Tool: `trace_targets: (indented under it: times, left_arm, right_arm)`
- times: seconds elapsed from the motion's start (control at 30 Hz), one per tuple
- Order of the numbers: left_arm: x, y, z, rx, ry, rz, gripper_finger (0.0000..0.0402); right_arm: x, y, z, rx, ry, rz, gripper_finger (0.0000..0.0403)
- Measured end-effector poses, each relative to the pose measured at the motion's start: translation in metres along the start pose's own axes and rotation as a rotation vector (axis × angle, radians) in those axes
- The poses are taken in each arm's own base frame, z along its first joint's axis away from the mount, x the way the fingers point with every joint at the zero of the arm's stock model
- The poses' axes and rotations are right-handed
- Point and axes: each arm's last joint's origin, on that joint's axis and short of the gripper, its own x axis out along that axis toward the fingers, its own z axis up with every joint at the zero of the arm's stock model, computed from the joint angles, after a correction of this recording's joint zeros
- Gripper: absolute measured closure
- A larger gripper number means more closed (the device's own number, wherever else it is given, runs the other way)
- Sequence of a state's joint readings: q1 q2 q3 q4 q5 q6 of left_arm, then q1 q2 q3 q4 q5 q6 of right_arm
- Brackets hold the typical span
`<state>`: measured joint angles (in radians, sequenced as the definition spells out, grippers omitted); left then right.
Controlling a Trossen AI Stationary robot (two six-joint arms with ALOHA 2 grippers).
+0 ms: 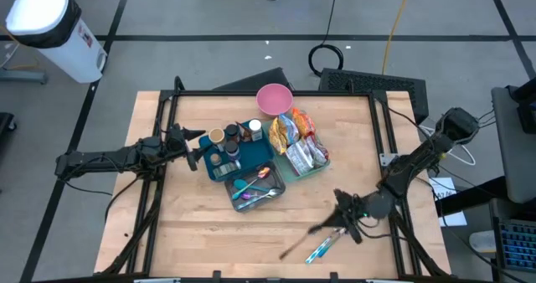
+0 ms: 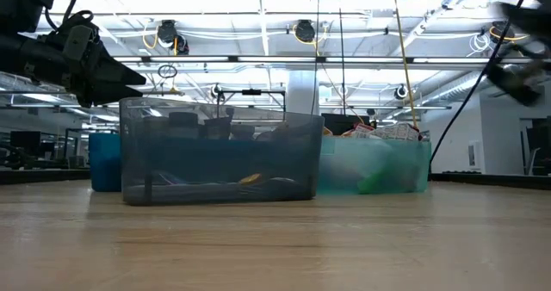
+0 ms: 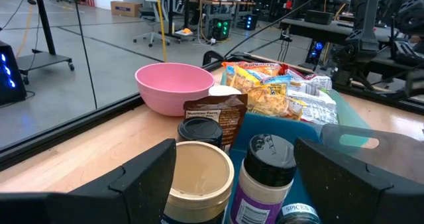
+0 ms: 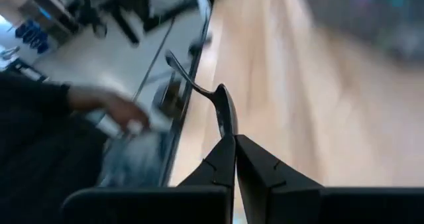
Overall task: Pick & Place Food Item
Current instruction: Put the black spoon into the black bin
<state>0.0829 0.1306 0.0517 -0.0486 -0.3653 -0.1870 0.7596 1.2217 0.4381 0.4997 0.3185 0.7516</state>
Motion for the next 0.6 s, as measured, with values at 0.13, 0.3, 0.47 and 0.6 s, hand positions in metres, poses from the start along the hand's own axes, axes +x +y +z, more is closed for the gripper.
trace_targets:
  times: [0.13,0.3,0.47,0.6]
  left_arm:
    - [0.0,0.0,0.0,0.0,0.0,0.0,0.0094]
    - [0.0,0.0,0.0,0.0,-0.001,0.0,0.0094]
    - [0.0,0.0,0.0,0.0,0.0,0.0,0.0094]
    - [0.0,0.0,0.0,0.0,0.0,0.0,0.0094]
  right_arm:
    - [0.006,-0.014,0.027,-0.118,-0.151,-0.031,0.0403]
    - [0.008,-0.034,0.056,-0.195,-0.317,-0.166,0.0403]
    - [0.016,-0.05,0.083,-0.255,-0.414,-0.372,0.0402]
    - [0.033,-0.054,0.103,-0.337,-0.416,-0.435,0.0402]
